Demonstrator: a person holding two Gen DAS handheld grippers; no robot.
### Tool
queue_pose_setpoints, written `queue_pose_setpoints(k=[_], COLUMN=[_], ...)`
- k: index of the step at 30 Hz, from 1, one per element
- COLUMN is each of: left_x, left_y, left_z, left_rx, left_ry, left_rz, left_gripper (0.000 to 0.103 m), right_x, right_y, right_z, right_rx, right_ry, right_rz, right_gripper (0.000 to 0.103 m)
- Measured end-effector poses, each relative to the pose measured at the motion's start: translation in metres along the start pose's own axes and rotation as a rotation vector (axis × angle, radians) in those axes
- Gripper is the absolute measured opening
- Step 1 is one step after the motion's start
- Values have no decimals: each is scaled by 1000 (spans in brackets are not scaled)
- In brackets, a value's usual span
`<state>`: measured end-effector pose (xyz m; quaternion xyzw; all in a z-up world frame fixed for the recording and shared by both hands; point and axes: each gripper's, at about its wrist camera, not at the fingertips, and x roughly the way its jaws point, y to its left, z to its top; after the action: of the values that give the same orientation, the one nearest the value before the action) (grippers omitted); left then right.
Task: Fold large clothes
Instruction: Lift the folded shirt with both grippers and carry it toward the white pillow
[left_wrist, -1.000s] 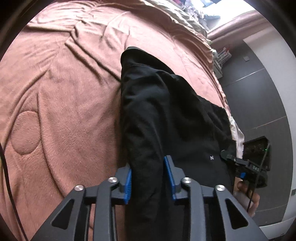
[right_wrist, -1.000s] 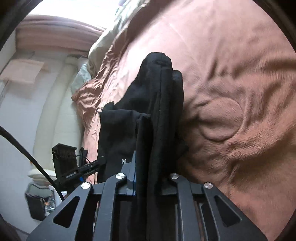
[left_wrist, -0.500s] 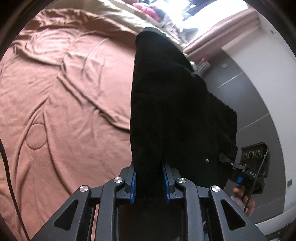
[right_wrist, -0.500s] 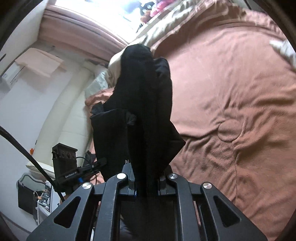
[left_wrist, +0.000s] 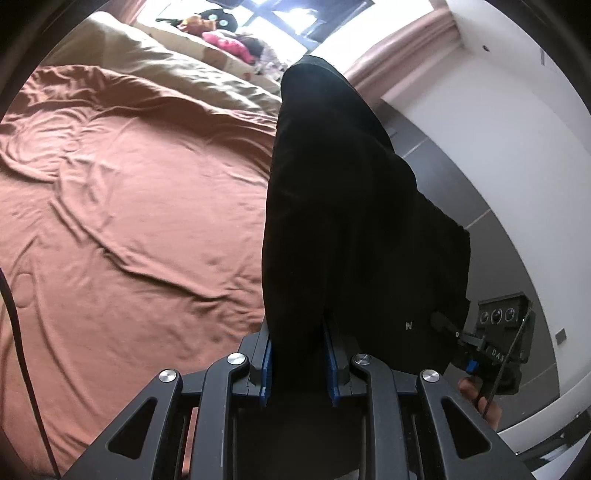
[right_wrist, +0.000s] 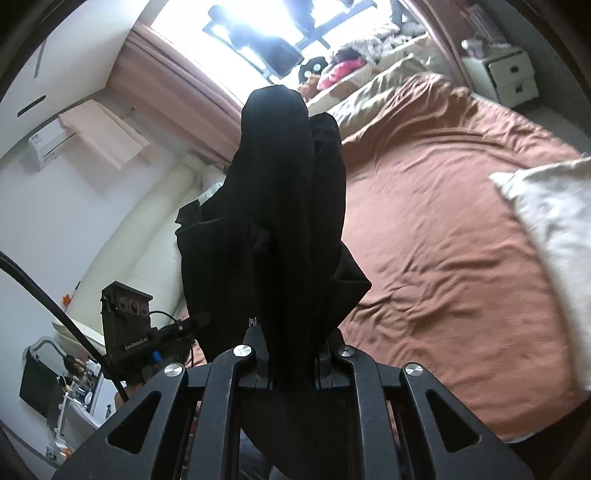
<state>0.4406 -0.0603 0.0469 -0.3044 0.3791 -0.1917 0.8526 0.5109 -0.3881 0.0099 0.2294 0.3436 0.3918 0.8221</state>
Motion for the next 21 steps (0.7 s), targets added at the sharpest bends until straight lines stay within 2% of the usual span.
queue_pose_setpoints(k=[6, 12, 21], left_x=[36, 73, 139], left_y=[-67, -121, -184], left_z=[-6, -13, -25], left_rx=[38, 52, 68], left_ry=[5, 17, 64], left_rz=[-59, -114, -149], left_gripper=[24, 24, 24], right_x=[-84, -146, -200], right_y=[-13, -26, -54], right_z=[14, 24, 50], right_rx=[-35, -69, -89], right_ry=[-51, -83, -96], right_rz=[-66, -107, -197], right_gripper=[11, 11, 11])
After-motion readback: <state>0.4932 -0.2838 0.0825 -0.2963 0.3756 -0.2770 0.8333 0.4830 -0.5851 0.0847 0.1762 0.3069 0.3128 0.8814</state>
